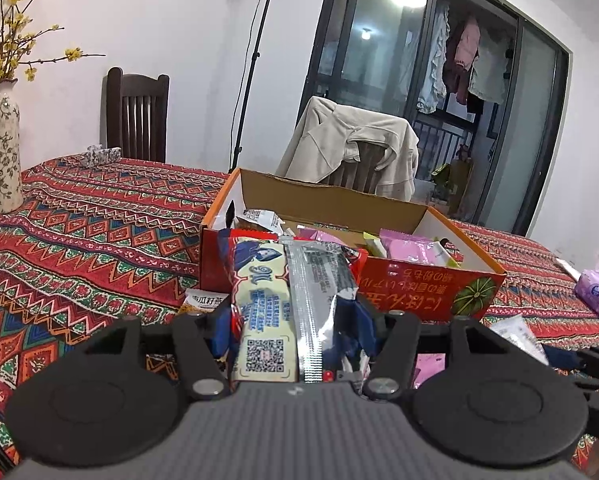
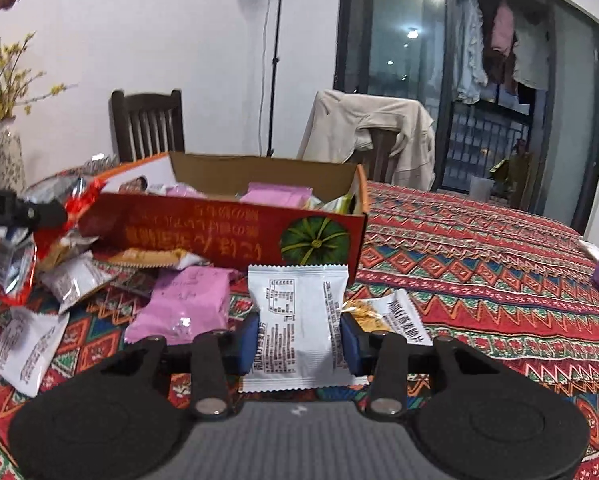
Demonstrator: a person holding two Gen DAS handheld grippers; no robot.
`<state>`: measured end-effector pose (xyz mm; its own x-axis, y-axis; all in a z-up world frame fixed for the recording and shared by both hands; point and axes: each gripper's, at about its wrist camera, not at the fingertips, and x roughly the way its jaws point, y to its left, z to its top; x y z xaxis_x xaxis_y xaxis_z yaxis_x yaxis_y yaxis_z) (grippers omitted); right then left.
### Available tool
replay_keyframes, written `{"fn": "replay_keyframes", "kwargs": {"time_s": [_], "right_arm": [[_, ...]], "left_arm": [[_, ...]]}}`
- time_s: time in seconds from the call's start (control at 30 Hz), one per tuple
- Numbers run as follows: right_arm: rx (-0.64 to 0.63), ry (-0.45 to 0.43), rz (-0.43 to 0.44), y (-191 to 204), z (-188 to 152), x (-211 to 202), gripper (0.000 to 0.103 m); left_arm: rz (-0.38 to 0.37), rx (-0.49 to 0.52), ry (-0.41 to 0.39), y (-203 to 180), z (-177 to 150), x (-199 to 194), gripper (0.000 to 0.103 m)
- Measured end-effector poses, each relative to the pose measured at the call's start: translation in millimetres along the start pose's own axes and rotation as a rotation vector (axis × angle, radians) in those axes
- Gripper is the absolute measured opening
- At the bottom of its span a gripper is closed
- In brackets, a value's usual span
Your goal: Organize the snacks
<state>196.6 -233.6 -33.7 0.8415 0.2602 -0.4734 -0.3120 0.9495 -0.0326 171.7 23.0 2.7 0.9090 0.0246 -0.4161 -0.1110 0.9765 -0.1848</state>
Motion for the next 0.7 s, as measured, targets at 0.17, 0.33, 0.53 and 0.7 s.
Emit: {"fn": "replay_keyframes", "kwargs": {"time_s": [0.17, 0.33, 0.53, 0.7], "right_arm": [[0.001, -0.013, -0.005, -1.6, 1.8, -1.6, 0.041], [-0.001, -0.035, -0.02, -1.5, 1.5, -4.8, 0.041], [-0.01, -0.043, -0.01, 2.0, 2.0, -6.0, 0.041], [-0.004, -0.074, 0.002, 8.5, 7.9, -14.1, 0.041]], "left_arm": [[-0.005, -0.003, -0.017, 0.9, 0.1, -2.0, 0.06], [0.0, 0.001, -0.03, -1.3, -0.3, -3.0, 0.06], [0.006, 0.033, -0.044, -12.5, 0.9, -3.7, 0.06], [-0.005, 0.042, -0.053, -19.4, 9.5, -9.5, 0.06]]}}
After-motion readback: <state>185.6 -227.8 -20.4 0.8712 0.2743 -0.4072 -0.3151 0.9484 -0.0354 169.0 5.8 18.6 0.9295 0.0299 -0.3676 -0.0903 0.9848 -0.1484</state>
